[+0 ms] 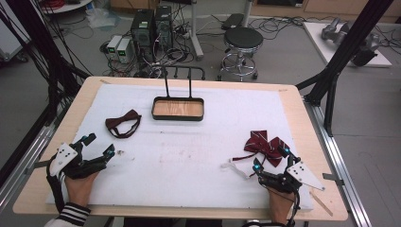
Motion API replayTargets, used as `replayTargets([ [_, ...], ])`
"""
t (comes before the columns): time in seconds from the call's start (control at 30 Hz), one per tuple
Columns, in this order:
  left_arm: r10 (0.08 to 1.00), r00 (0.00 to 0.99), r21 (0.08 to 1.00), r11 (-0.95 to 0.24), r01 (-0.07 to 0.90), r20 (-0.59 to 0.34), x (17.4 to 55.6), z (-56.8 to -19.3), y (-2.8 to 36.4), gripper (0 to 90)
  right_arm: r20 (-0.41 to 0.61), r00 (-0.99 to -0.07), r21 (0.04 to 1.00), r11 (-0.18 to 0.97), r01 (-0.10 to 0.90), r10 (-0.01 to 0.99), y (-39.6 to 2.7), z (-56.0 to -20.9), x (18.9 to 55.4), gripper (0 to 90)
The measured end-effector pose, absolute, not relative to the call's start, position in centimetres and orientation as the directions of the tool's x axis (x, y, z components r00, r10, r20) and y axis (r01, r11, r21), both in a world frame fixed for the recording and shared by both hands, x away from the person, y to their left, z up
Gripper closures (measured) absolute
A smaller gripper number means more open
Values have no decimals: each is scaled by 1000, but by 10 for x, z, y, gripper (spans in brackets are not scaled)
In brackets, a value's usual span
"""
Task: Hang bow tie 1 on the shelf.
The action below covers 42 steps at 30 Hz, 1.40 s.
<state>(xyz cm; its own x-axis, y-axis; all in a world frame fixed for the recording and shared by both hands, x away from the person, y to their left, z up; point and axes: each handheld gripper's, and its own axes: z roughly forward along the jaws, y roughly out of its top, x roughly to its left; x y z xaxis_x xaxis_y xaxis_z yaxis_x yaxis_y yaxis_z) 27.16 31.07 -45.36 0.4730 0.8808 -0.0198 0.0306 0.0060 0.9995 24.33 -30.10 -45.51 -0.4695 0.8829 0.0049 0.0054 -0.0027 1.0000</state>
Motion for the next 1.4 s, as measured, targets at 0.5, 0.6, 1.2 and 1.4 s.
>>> replayTargets([
  [0.5,881,473,1000,13,22,-21,271,-454,311,155,9,-468,1000,-8,3,884,-301,-455,243,31],
  [0.6,881,473,1000,10,20,-19,271,-454,311,155,16,-468,1000,-10,16,883,-301,-455,243,31],
  [1.2,881,472,1000,18,14,-23,270,-454,311,155,-4,-460,998,36,61,888,-305,-431,243,32],
  [1.4,882,471,1000,18,13,-22,270,-454,312,155,-10,-480,993,66,99,877,-311,-412,251,32],
])
